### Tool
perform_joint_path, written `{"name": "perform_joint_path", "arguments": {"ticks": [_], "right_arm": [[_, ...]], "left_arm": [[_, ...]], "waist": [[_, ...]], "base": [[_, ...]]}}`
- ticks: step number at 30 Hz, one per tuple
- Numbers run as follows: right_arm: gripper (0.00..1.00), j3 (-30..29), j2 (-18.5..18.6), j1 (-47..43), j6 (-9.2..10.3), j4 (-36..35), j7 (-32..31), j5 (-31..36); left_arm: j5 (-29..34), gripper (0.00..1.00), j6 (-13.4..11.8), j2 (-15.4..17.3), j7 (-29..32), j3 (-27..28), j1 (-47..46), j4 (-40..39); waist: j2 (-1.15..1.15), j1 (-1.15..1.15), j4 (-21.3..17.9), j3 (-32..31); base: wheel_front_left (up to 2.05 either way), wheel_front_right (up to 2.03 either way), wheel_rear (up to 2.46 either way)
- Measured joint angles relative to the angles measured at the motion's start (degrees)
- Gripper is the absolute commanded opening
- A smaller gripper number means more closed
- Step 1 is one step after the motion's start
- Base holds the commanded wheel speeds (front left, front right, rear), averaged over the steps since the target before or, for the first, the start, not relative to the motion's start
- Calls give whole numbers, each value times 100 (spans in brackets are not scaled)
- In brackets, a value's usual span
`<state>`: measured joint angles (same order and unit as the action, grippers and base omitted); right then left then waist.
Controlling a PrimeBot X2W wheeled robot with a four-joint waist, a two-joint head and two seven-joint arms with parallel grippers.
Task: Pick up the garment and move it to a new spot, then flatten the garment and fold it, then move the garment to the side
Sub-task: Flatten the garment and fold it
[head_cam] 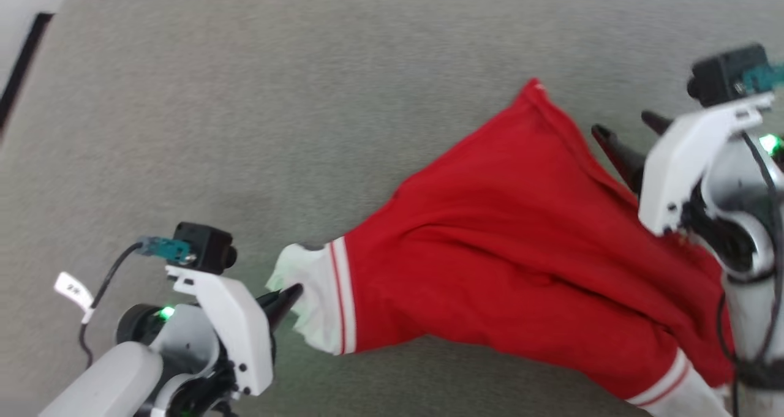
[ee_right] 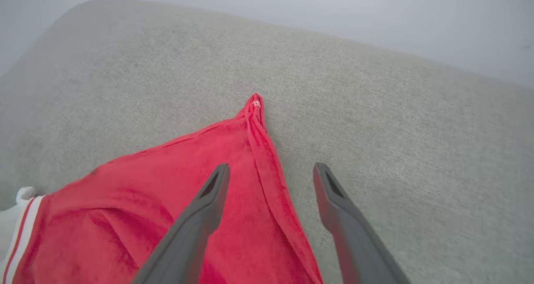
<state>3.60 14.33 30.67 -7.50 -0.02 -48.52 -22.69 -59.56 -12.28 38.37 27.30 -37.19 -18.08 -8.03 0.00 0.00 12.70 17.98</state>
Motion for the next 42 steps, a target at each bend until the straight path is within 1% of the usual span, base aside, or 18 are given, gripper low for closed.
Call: {"name": "perform_joint_path", "arguments": {"ticks": [1, 2, 7, 13, 17, 21, 22, 23, 28, 32, 35, 39, 42], "right_arm": [[100, 55, 32, 163, -1, 255, 67, 0], [100, 55, 32, 163, -1, 255, 67, 0], [100, 447, 205, 915, -1, 1402, 163, -19], [100, 1115, 478, 1524, -1, 2674, -152, -152], [100, 1734, 634, 1893, 0, 3174, -459, -235], [100, 2237, 781, 2182, 0, 3452, -619, -400], [69, 2339, 813, 2241, 0, 3519, -624, -413], [0, 2364, 825, 2296, 0, 3586, -639, -508], [0, 2392, 899, 2516, -9, 3880, -349, -784], [0, 2491, 934, 2605, -10, 3854, -71, -971], [0, 2480, 1044, 2676, -7, 3718, 126, -1131], [0, 2401, 1198, 2746, -5, 3354, 365, -1276], [0, 2302, 1352, 2720, -5, 3058, 421, -1460]], "left_arm": [[12, 0, 32, -48, 3, -34, -54, 30], [12, 0, 32, -48, 3, -34, -54, 30], [64, 0, 202, -279, 18, -181, -297, 197], [153, 0, 378, -542, 21, -309, -578, 439], [160, 0, 463, -638, 12, -338, -669, 605], [157, 0, 523, -719, -13, -338, -761, 755], [149, 0, 533, -740, -30, -336, -768, 782], [148, 0, 563, -746, -36, -335, -771, 823], [69, 0, 623, -711, -20, -247, -940, 979], [30, 0, 561, -479, 59, -1, -1188, 1069], [30, 0, 487, -280, 109, 232, -1511, 1100], [33, 0, 437, 24, 320, 497, -1995, 1147], [197, 0, 402, 254, 420, 647, -2482, 1247]], "waist": [[0, 0, 73, 17], [0, 0, 73, 17], [0, 0, 426, 148], [0, 0, 759, 375], [0, 0, 904, 505], [0, 0, 968, 580], [0, 0, 977, 589], [0, 0, 982, 594], [0, 0, 942, 555], [0, 0, 830, 460], [0, 0, 715, 361], [0, 0, 522, 195], [0, 0, 356, 66]], "base": [[0, 0, 0], [0, 0, 0], [0, 0, 0], [0, 0, 0], [0, 0, 0], [0, 0, 0], [0, 0, 0], [0, 0, 0], [0, 0, 0], [0, 0, 0], [0, 0, 0], [0, 0, 0], [0, 0, 0]]}}
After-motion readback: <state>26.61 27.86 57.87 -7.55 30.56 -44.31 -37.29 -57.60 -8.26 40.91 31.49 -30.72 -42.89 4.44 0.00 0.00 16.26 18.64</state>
